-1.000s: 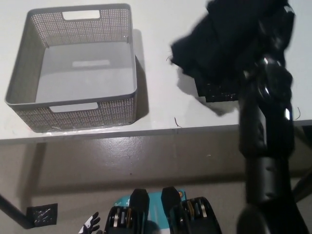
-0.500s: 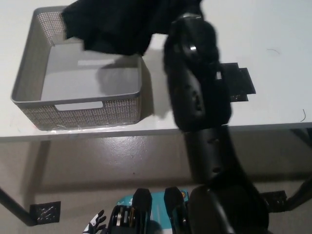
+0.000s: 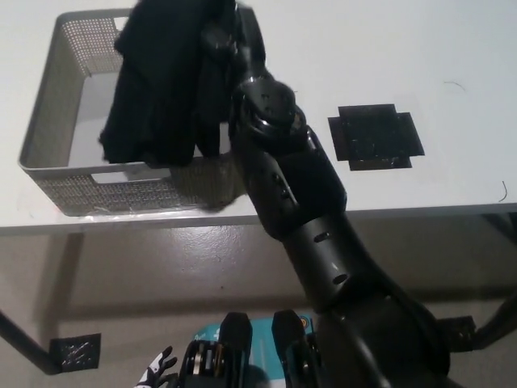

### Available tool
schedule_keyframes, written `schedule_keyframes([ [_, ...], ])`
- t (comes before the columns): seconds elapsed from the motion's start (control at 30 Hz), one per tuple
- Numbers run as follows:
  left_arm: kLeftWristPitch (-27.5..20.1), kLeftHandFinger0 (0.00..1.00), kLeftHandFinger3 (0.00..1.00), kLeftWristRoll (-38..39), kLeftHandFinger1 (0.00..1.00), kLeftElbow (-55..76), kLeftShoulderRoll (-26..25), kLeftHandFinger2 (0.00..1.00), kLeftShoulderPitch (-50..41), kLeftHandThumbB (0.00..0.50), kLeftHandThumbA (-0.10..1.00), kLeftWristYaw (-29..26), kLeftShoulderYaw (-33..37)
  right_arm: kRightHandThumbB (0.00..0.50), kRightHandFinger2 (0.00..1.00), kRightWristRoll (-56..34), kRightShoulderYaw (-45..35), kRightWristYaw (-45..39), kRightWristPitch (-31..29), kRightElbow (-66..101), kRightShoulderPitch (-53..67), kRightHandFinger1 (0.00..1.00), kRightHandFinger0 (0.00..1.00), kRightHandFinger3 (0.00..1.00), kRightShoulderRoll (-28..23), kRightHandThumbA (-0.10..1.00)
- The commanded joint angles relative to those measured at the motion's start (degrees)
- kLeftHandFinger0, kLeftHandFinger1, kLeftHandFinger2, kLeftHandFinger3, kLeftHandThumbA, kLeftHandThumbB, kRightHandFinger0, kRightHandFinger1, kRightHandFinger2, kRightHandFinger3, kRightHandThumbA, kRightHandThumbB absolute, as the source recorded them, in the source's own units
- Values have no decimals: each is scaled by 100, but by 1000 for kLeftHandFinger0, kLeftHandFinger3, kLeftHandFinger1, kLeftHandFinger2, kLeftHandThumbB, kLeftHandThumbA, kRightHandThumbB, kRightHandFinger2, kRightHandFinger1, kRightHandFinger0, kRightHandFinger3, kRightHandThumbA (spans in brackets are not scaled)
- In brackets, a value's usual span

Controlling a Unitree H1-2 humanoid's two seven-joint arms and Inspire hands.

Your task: Use the right hand to pick up a t shirt on the right hand side and place it into a contianer on the left side

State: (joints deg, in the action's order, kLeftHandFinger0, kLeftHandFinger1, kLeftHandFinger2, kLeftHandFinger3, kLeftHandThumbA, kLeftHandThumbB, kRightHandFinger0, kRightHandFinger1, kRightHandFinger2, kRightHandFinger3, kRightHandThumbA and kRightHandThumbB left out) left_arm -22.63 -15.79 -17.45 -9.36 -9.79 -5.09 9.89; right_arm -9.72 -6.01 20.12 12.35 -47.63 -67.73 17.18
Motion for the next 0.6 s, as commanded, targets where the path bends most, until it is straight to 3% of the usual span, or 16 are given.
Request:
schedule_keyframes([
  [0.0,-108,778,1000,-144,870,76,290,963,-37,184,1000,294,439,0,215,284,246,-231,173,-84,-409,0,0,457,-198,79],
  [0.13,-44,775,1000,-170,832,142,307,929,-96,175,1000,313,540,0,188,285,271,-187,212,-328,-398,0,0,464,-224,99],
  [0.2,-38,857,1000,-142,876,138,295,946,-98,160,1000,330,568,0,96,492,439,-121,109,-589,-482,0,0,445,-202,135],
  [0.27,2,881,1000,-207,890,161,268,964,-101,162,1000,304,596,0,74,644,603,-119,-28,-775,-543,0,0,416,-185,192],
  [0.3,25,883,1000,-150,890,153,306,963,-106,172,1000,297,597,13,1000,339,813,-1403,211,-460,-427,1000,1000,1000,-292,851],
  [0.33,63,877,1000,-139,888,206,287,961,-141,164,1000,306,609,134,1000,-42,637,-1741,551,-375,-414,1000,1000,1000,-254,893],
  [0.4,20,870,1000,-209,882,213,262,957,-136,136,1000,279,649,245,1000,-168,503,-1661,510,-303,-365,1000,1000,1000,-182,961],
  [0.5,8,871,1000,-174,883,161,264,950,-108,149,1000,263,664,313,1000,31,673,-1747,379,-295,-349,1000,1000,1000,-211,1000],
  [0.57,89,891,1000,-185,900,211,222,969,-126,149,1000,295,674,290,1000,238,905,-1835,611,-114,-245,1000,1000,1000,-328,982],
])
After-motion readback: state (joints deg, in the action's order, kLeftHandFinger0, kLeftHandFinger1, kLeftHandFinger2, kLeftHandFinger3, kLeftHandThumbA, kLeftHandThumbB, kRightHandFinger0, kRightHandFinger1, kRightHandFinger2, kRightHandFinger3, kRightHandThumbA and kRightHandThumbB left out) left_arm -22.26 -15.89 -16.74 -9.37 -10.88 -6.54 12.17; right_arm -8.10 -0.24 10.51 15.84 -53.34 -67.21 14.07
